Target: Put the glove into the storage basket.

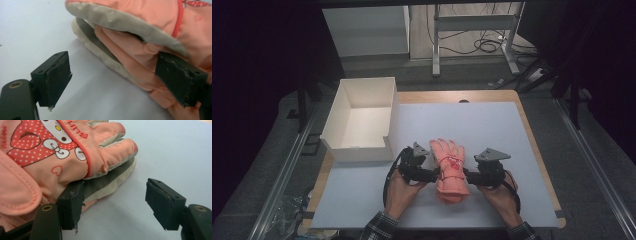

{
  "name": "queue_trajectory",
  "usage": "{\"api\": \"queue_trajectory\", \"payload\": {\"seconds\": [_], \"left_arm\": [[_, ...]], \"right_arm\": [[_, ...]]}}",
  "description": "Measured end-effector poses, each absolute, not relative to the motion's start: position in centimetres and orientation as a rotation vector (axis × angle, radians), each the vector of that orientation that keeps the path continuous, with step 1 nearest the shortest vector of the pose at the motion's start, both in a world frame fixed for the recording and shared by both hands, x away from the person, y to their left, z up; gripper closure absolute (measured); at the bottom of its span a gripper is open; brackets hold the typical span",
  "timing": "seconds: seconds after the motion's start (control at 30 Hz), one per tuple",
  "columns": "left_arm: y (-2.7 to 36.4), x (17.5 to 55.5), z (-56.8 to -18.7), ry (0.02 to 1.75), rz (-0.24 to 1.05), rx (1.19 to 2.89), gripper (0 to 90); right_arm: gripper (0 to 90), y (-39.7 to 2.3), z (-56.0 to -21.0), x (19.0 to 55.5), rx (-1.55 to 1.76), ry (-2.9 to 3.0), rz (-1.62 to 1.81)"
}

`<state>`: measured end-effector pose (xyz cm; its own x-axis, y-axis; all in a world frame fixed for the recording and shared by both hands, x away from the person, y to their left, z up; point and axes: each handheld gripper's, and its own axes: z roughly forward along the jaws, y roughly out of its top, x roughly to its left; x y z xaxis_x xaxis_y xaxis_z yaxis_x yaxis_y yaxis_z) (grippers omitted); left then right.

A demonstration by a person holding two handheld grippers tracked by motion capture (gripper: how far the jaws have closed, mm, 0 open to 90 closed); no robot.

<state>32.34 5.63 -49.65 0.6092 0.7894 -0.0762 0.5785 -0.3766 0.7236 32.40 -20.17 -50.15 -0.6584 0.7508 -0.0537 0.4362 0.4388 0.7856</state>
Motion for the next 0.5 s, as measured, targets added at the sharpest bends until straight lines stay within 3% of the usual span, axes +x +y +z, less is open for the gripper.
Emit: {"api": "queue_trajectory", "payload": {"seconds": [0.5], "left_arm": [[7.1, 31.5, -49.7, 1.085, 0.333, 2.088, 12.4]], "right_arm": [[31.2, -22.2, -47.8, 31.9, 1.014, 2.306, 1.17]]}}
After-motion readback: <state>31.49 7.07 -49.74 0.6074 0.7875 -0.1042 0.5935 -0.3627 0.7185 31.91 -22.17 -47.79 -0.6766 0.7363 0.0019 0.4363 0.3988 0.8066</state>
